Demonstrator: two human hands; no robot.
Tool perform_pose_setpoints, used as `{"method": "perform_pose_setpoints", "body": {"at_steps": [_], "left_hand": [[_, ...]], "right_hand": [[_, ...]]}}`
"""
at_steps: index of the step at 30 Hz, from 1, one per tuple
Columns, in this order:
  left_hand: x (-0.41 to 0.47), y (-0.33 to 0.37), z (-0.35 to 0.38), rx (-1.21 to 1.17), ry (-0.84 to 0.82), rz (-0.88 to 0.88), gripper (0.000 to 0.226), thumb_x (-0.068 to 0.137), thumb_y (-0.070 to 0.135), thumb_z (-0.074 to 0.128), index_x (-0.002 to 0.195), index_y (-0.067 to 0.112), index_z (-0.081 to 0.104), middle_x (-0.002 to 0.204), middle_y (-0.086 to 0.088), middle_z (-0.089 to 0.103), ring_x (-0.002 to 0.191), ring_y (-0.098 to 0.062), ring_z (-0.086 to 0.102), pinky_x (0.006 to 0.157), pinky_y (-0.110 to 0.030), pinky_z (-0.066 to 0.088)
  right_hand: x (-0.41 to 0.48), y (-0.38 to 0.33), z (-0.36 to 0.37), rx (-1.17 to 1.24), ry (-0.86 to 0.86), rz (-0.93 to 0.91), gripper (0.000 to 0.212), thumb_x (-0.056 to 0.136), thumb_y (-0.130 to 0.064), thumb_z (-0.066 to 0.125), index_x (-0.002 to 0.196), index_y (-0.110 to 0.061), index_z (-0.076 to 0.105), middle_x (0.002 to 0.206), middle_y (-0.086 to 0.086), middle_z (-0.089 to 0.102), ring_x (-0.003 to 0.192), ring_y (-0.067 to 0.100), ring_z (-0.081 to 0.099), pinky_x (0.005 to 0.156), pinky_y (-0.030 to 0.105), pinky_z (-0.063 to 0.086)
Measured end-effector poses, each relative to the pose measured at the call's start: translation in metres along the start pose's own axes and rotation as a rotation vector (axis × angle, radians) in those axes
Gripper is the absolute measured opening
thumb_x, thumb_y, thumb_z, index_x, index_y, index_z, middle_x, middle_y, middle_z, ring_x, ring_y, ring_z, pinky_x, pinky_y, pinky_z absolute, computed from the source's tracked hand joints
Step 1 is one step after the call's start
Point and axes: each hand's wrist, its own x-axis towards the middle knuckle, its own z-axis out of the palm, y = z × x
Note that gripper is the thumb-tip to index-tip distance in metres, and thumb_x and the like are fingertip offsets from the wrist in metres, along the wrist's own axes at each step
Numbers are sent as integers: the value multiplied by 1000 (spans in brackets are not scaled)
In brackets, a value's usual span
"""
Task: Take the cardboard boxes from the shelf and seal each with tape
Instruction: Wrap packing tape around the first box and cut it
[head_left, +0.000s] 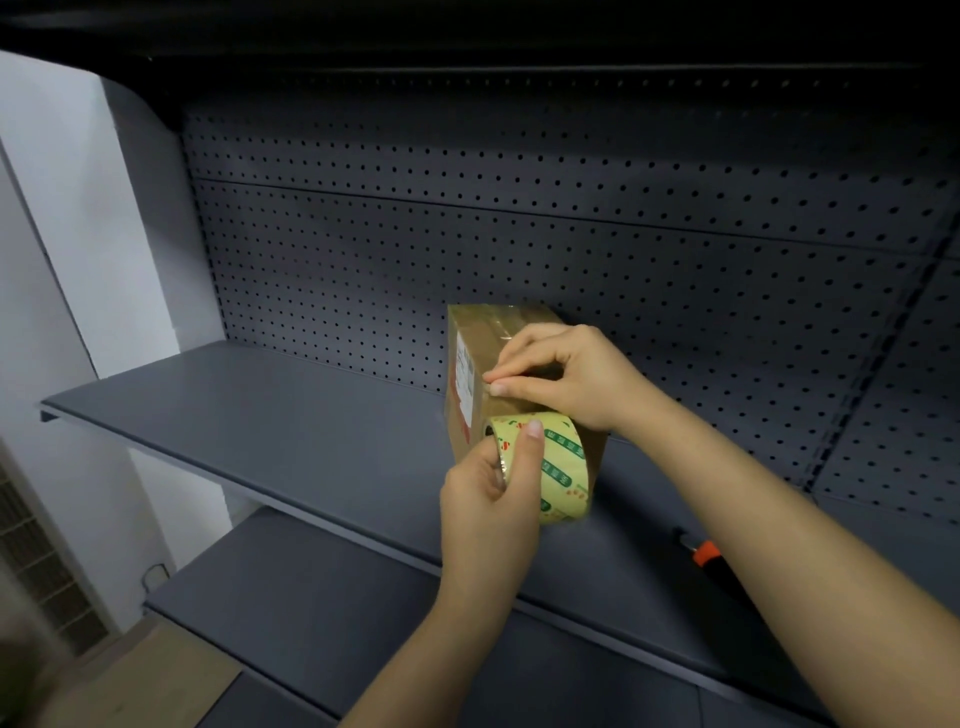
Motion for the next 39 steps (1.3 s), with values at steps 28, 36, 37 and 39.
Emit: {"method": "perform_pose_setpoints", "body": {"at_steps": [28, 36, 37, 39], "left_hand": [[2, -30, 1, 175, 192, -107, 47, 92, 46, 61, 75, 2, 59, 60, -4, 59, 58, -16, 58, 55, -36, 49], [7, -28, 1, 202, 228, -90, 50, 93, 41, 62, 80, -7, 56, 63, -4, 59, 58, -14, 58, 55, -30, 49], [8, -28, -1, 198, 228, -98, 50, 93, 42, 62, 80, -7, 57, 62, -4, 59, 57, -15, 58, 56, -32, 51], [8, -28, -4, 194, 222, -105, 51, 93, 43, 63, 82, -7, 58, 62, -5, 60, 59, -17, 61, 59, -36, 54]], "right_hand": [[-6, 9, 10, -103, 147, -206, 15, 84, -23, 75, 98, -17, 79, 94, -6, 72, 90, 7, 66, 83, 32, 54], [-30, 9, 9, -206, 294, -241, 16, 84, -9, 75, 100, -11, 77, 101, 0, 73, 98, 13, 66, 90, 30, 53], [-37, 10, 6, -215, 339, -218, 16, 84, -10, 75, 100, -12, 77, 101, -1, 73, 97, 14, 65, 89, 30, 52], [-56, 13, -1, -236, 393, -164, 15, 84, -11, 75, 99, -13, 77, 98, -2, 71, 95, 14, 63, 86, 28, 52]]}}
